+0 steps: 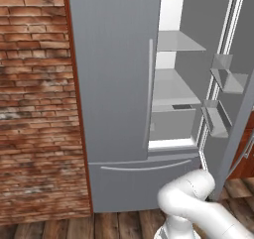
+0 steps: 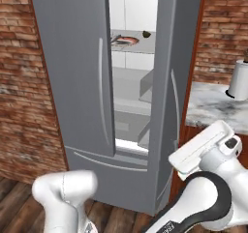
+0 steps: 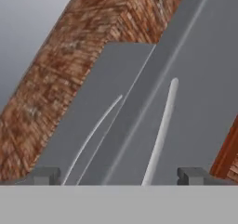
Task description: Retrieve the fish from the fridge and place it on the saucepan with marinade on the stove.
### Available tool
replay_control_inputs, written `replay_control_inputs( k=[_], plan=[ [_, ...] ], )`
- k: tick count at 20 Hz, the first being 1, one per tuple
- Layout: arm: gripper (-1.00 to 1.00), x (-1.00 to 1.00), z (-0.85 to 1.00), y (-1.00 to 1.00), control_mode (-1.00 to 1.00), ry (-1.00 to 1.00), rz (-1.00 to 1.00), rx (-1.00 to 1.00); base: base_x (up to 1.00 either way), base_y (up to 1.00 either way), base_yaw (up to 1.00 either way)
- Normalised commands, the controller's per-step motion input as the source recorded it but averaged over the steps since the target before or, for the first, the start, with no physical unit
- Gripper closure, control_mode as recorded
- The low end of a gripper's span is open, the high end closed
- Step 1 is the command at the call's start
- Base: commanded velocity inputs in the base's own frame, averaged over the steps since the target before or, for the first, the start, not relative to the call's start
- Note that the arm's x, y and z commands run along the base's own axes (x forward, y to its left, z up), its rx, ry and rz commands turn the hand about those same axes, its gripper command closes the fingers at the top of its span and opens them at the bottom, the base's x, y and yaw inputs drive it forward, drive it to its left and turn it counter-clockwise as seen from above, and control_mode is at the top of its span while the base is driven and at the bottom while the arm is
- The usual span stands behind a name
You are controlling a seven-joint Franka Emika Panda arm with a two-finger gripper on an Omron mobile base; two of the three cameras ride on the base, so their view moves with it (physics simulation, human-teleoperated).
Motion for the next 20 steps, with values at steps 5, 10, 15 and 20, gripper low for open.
replay_control_inputs(
  k=[5,10,15,20],
  plan=[
    [-1.0,0.0,-0.24,1.0,-1.0,-0.07,-0.49,-0.04,0.0,0.0,0.0],
    [-1.0,-0.22,-0.06,0.94,-1.0,-0.14,-0.45,-0.01,0.0,0.0,0.0],
    [-1.0,-0.11,0.05,0.83,-1.0,-0.1,-0.33,0.0,0.0,0.0,0.0],
    [-1.0,-0.01,0.09,0.69,-1.0,-0.04,-0.22,0.0,0.0,0.0,0.0]
  ],
)
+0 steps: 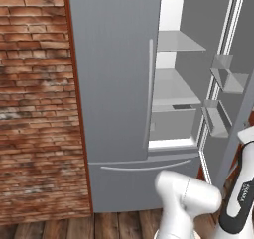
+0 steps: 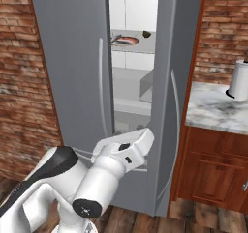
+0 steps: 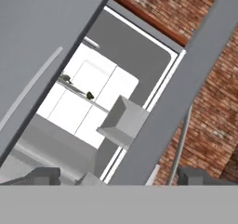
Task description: Retrieve the fish from the fridge and place it on the saucepan with marinade on the stove.
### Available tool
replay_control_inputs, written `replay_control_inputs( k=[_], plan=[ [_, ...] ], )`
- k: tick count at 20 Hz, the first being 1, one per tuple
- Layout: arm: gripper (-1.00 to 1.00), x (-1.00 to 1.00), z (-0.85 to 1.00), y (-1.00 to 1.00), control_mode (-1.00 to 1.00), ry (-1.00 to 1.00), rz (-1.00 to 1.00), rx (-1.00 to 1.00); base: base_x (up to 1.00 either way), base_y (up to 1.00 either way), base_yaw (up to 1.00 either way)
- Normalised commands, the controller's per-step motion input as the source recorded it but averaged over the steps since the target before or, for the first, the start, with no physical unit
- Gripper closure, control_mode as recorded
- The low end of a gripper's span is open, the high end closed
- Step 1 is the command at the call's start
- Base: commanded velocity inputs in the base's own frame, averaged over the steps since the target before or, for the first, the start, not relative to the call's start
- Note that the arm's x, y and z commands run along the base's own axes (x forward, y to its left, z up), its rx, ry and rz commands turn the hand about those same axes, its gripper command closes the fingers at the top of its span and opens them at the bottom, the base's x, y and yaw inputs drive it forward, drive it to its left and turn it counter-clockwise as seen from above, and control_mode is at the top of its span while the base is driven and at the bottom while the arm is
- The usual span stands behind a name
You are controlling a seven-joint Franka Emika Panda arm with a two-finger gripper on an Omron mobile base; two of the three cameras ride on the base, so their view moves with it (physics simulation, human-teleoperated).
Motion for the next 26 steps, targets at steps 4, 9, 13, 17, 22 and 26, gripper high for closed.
replay_control_inputs(
  k=[4,9,13,17,22,26],
  plan=[
    [-1.0,0.0,0.0,0.63,-1.0,-0.06,-0.15,-0.06,0.0,0.0,0.0],
    [-1.0,0.02,0.0,0.7,-1.0,-0.03,-0.12,-0.1,0.0,0.0,0.0],
    [-1.0,0.13,-0.01,0.85,-1.0,0.0,-0.1,-0.11,0.0,0.0,0.0],
    [-1.0,0.21,-0.13,0.9,-1.0,0.0,-0.11,-0.11,0.0,0.0,0.0],
    [-1.0,0.2,-0.21,0.81,-1.0,0.0,-0.19,-0.13,0.0,0.0,0.0],
    [-1.0,0.23,-0.28,0.58,-1.0,-0.01,-0.25,-0.17,0.0,0.0,0.0]
  ],
)
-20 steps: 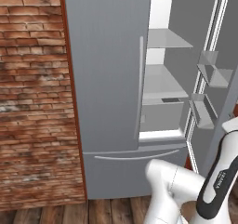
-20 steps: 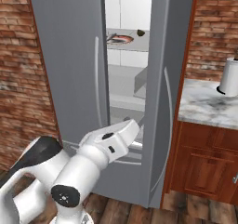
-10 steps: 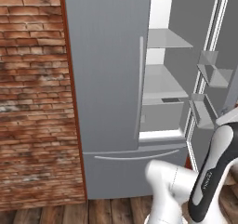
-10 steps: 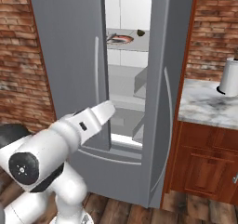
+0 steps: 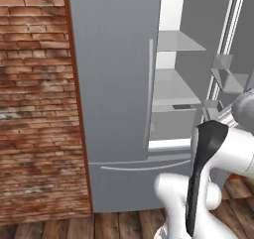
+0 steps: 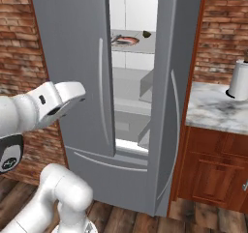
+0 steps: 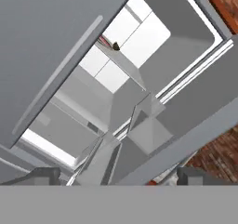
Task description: Retrieve the fish from the fridge and place it on the saucepan with marinade on the stove.
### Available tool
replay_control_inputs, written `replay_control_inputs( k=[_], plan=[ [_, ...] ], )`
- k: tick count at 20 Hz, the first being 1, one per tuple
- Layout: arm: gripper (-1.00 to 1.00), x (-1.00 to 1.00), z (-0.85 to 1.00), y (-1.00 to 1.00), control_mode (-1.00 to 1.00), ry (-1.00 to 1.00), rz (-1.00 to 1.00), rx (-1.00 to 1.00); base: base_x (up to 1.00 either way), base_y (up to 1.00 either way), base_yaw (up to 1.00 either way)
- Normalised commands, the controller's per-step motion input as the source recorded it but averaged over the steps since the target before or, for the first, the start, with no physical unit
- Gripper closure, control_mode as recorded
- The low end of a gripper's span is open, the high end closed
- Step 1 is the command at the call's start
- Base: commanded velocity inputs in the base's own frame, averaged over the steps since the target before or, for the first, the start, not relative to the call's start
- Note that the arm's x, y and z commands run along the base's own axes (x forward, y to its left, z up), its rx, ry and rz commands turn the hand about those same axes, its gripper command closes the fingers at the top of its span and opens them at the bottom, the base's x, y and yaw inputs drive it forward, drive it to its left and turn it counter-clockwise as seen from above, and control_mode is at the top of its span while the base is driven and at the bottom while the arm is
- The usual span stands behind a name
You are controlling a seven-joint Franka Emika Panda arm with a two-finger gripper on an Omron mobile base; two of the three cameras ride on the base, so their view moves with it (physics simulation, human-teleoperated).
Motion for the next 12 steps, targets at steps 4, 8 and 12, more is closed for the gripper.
replay_control_inputs(
  k=[4,8,12],
  plan=[
    [-1.0,0.21,-0.31,0.33,-1.0,-0.04,-0.28,-0.18,0.0,0.0,0.0],
    [-1.0,0.21,-0.19,-0.02,-1.0,0.0,-0.15,-0.08,0.0,0.0,0.0],
    [-1.0,0.43,-0.24,-0.07,-1.0,0.0,-0.02,-0.02,0.0,0.0,0.0]
  ],
)
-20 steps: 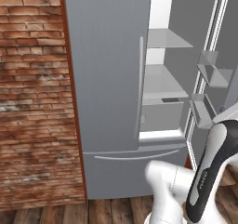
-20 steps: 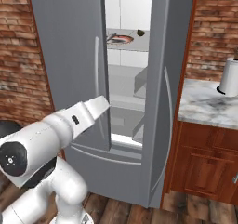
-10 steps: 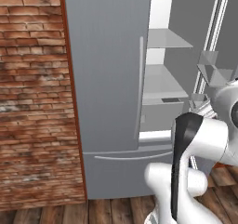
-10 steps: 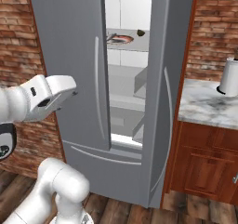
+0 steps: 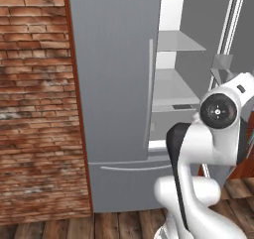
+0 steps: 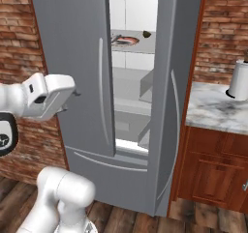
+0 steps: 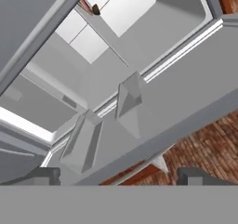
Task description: Retrieve the fish from the fridge and place it on the saucepan with marinade on the stove.
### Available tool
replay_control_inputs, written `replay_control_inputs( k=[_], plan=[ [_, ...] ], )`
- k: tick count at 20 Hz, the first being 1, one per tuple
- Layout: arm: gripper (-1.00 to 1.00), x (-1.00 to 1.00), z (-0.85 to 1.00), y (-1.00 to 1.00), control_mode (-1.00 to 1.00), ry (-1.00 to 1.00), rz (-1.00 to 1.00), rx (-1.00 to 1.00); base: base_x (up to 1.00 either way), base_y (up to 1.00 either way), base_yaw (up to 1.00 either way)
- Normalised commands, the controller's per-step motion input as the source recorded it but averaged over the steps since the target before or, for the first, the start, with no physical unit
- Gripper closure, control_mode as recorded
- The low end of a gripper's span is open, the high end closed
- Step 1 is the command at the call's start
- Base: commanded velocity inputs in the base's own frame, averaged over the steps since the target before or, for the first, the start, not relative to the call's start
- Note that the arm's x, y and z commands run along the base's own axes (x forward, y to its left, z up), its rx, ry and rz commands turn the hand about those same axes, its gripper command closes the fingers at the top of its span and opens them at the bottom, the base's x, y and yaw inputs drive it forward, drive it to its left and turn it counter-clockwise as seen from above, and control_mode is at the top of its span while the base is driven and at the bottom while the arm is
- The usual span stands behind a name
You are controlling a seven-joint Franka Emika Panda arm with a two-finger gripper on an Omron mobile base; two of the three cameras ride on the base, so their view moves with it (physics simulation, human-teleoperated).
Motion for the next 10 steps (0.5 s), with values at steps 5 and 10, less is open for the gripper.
replay_control_inputs(
  k=[5,10],
  plan=[
    [-1.0,0.51,-0.31,-0.01,-1.0,-0.05,0.0,-0.02,0.0,0.0,0.0],
    [-1.0,0.45,-0.2,-0.01,-1.0,-0.01,0.0,-0.04,0.0,0.0,0.0]
  ],
)
